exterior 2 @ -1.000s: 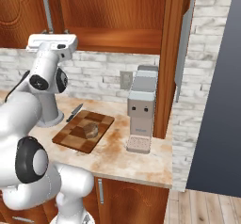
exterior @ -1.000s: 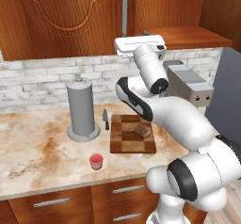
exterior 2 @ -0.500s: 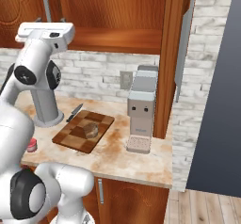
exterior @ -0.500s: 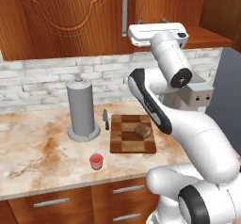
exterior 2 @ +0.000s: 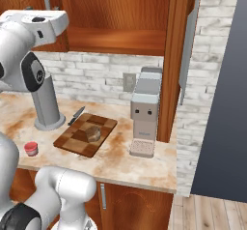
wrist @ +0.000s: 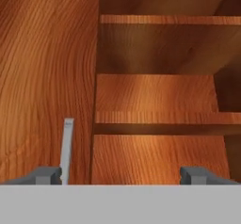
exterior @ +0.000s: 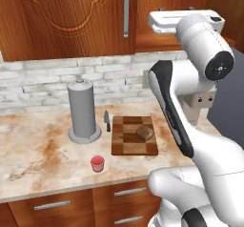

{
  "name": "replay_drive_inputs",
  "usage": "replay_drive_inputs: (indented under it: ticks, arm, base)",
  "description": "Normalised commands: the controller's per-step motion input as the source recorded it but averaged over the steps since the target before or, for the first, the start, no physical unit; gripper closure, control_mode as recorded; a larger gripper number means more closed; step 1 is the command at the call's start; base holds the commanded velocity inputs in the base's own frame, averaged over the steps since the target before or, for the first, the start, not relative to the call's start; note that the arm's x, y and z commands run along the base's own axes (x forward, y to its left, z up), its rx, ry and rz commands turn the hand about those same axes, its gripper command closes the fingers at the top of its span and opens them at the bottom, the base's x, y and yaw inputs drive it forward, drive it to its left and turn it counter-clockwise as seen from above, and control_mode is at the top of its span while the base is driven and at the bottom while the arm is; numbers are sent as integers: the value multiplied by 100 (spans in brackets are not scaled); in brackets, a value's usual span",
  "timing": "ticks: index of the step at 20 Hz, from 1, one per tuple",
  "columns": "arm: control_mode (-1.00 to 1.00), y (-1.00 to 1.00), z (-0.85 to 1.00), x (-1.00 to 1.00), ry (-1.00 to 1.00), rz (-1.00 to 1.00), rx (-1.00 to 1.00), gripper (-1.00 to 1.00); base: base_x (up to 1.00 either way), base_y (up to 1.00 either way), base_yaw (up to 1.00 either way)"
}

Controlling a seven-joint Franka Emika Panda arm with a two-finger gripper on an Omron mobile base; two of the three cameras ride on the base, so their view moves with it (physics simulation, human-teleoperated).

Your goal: Pick the bread, place it on the cutting board, pick the jam, place it on the counter, and close the cabinet.

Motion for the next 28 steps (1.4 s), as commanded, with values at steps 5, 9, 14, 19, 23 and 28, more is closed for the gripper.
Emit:
replay_drive_inputs:
  ticks: [5, 9, 14, 19, 23, 28]
  arm:
    - [-100, -15, 38, -85, 17, -7, -1, -100]
    - [-100, -8, 38, -88, 24, -6, -4, -100]
    - [-100, -23, 18, -81, 20, -3, -4, -100]
    - [-100, -50, 0, -47, 4, 1, 0, -100]
    - [-100, -38, -5, -51, 1, 2, -3, -100]
    - [-100, -30, -11, -48, 0, 2, -3, -100]
  base:
    - [0, 0, 0]
    - [0, 0, 0]
    - [0, 0, 0]
    - [0, 0, 0]
    - [0, 0, 0]
    - [0, 0, 0]
